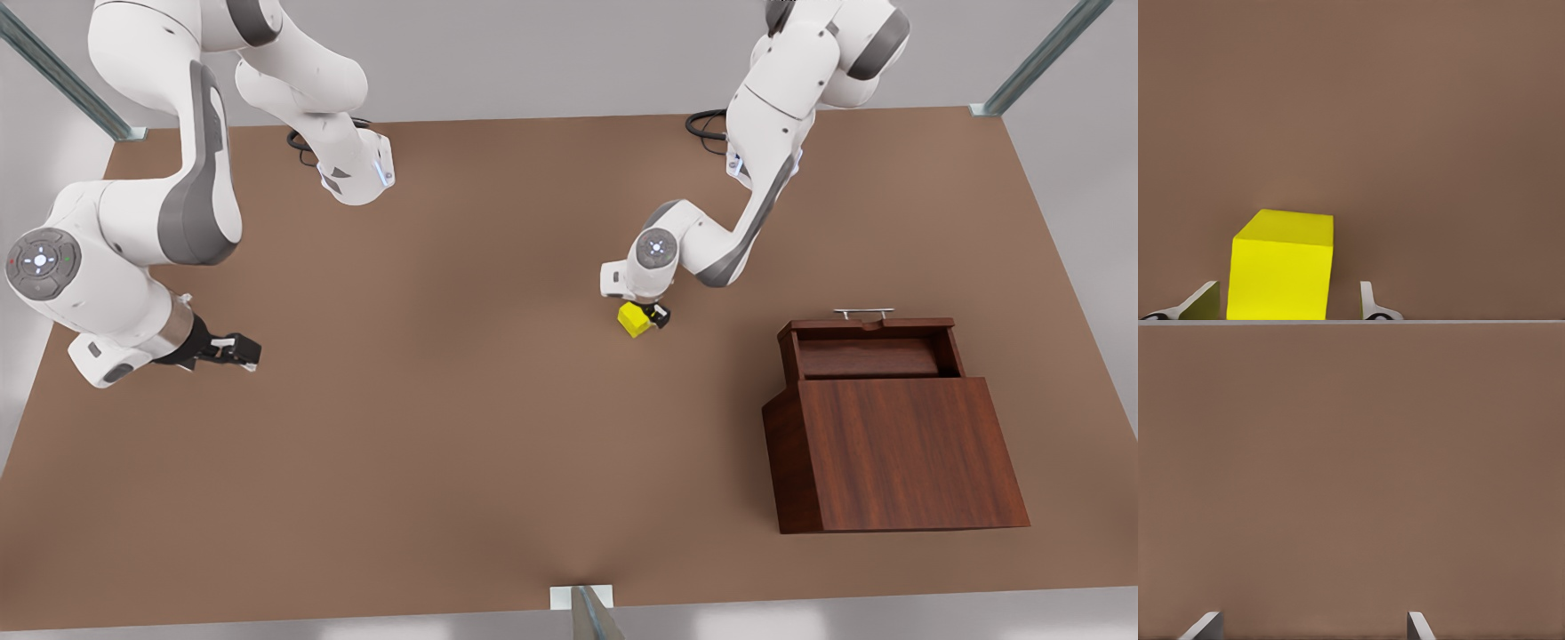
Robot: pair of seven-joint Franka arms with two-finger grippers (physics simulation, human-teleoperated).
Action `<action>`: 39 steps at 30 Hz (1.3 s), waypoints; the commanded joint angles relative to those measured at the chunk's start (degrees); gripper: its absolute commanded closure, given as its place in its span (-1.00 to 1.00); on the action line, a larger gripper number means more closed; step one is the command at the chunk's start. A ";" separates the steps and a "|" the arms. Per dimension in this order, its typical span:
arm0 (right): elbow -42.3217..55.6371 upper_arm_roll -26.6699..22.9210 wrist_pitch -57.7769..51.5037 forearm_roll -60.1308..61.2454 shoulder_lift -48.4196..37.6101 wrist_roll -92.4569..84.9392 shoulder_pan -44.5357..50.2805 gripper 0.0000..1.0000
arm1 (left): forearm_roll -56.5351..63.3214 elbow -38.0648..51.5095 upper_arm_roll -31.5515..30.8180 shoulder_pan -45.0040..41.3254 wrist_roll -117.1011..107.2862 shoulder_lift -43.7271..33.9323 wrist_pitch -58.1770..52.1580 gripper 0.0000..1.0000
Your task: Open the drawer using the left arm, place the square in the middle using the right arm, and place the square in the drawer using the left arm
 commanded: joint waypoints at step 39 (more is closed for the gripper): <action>0.00 -0.08 -0.44 0.00 -0.08 -0.07 -0.10 -1.00 | -0.11 8.96 12.65 6.85 -27.86 -19.05 -31.63 -0.29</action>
